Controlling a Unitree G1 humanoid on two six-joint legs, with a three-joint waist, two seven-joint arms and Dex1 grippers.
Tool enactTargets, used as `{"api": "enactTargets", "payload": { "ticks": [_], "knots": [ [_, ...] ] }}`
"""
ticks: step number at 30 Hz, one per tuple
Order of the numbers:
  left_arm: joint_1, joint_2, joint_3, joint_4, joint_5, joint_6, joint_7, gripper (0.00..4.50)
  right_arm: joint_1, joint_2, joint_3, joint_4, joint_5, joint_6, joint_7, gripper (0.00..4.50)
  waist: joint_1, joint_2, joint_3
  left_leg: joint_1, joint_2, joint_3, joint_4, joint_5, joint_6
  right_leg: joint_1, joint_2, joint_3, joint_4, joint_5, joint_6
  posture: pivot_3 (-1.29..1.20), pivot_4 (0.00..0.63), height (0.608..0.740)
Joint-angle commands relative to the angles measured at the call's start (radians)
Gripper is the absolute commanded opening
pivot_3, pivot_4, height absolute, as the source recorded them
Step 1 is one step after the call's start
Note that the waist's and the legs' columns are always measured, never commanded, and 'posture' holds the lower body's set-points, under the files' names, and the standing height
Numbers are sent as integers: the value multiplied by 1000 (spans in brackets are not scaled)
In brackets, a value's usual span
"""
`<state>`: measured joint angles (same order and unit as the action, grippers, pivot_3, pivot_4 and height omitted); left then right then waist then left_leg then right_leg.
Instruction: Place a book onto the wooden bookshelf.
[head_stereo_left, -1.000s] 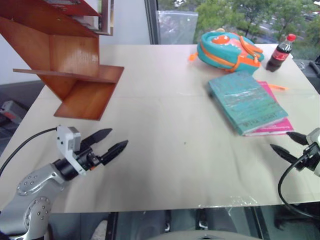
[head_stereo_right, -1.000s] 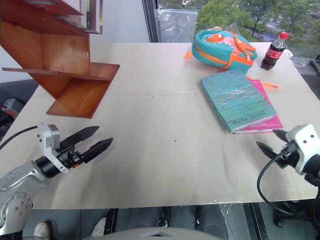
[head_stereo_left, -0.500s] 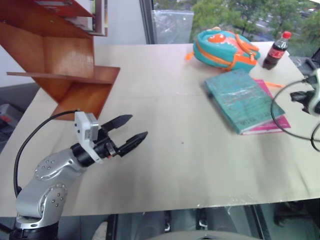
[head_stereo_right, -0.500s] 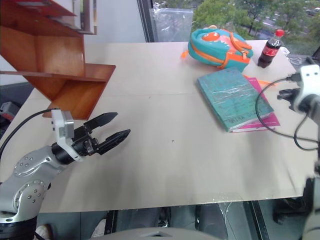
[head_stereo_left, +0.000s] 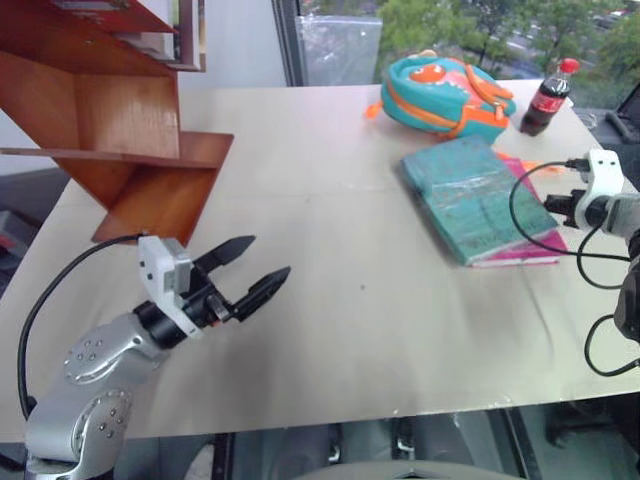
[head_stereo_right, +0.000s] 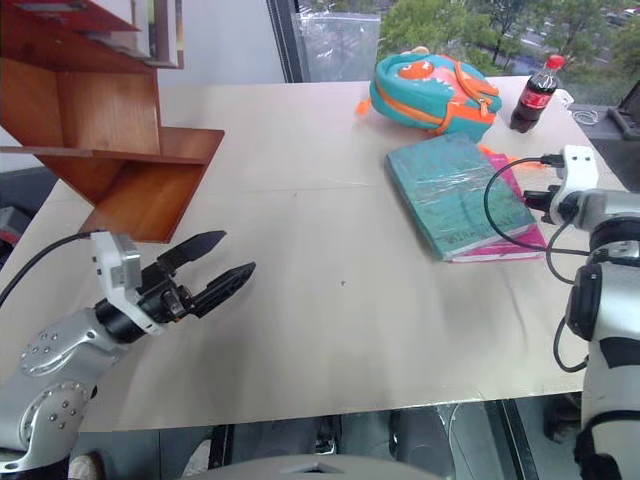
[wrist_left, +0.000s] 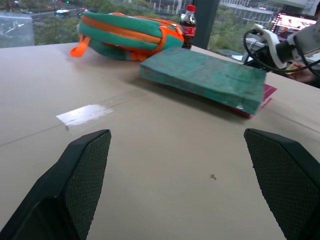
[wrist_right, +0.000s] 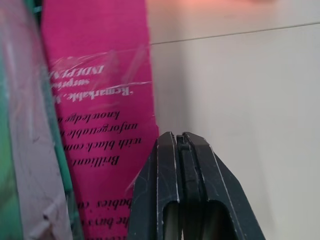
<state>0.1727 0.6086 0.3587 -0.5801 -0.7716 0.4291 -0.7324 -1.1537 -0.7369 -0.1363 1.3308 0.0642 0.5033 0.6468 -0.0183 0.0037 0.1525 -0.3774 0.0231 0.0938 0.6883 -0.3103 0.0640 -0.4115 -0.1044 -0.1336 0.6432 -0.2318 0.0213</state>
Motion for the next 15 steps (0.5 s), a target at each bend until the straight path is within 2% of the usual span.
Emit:
{"api": "enactTargets", "payload": {
  "ticks": [1, 9, 15],
  "knots": [
    [14, 3, 41, -40, -19, -18, 6, 4500, -11, 21, 6, 6, -17, 1, 93, 107, -2, 0, 0, 0, 0, 0, 0, 0, 0, 0, 0, 1, 0, 0, 0, 0, 150, 740],
    [15, 9, 41, -30, -21, -13, -6, 4500, 7, 57, 42, -23, -46, 4, 296, 107, -12, 2, 1, 1, 1, 2, 0, 0, -1, -1, 0, 3, 2, 0, 0, 0, 150, 740],
    [13, 10, 31, -19, -18, -10, -14, 4500, 2, 45, -41, -18, -10, -38, 80, 107, -9, 2, 1, -1, 0, 1, 0, 0, -1, -1, 0, 1, 1, 0, 0, 0, 150, 740]
  ]
}}
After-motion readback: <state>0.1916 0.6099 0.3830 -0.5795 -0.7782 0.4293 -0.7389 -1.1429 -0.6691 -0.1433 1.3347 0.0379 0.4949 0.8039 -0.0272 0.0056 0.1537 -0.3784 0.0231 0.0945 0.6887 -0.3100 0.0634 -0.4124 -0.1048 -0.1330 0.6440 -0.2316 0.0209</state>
